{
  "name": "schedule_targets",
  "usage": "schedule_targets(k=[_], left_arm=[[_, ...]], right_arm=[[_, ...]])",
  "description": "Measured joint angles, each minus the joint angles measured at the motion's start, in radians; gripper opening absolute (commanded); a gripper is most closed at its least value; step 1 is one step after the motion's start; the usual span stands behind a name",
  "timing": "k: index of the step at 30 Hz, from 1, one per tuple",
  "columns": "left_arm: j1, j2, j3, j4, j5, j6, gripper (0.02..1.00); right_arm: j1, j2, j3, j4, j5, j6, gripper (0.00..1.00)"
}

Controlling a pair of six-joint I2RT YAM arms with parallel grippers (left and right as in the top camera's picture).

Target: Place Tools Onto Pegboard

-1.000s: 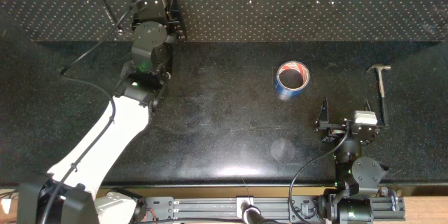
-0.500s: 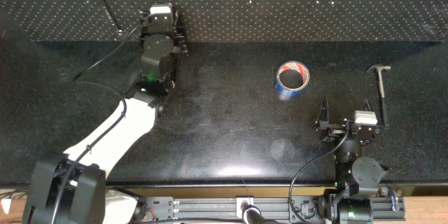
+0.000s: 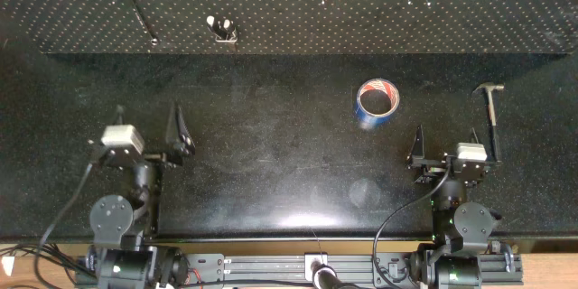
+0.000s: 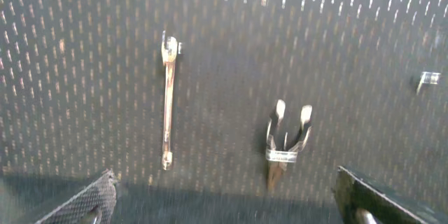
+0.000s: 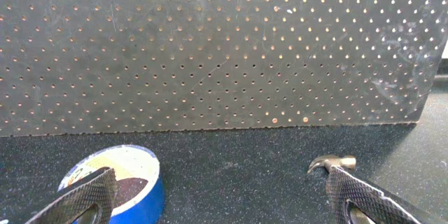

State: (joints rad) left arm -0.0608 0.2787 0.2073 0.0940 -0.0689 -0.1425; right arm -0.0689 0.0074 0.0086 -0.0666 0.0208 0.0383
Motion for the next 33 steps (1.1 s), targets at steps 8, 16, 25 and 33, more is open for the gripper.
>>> schedule_targets(k=[8,16,25,33], left_arm=[[0.04,-0.259,-0.201,-0.022,0.065,0.056,0.993],[0.04,-0.265,-0.2,-0.167,0.062,0.079,0.993],[0.04,-0.266,-0.2,-0.168,0.063,0.079,0.993],[0.04,-0.266,-0.2,-0.168,0.062,0.086,0.993]], right_arm=[[0.0,0.0,0.0,0.0,0.0,0.0,0.978],[0.0,0.0,0.0,0.0,0.0,0.0,0.978],[0.001,0.284,0.321,-0.431,-0.089,0.097,0.978],[0.196,1.436,1.136,-0.991,-0.302,0.024,0.978]])
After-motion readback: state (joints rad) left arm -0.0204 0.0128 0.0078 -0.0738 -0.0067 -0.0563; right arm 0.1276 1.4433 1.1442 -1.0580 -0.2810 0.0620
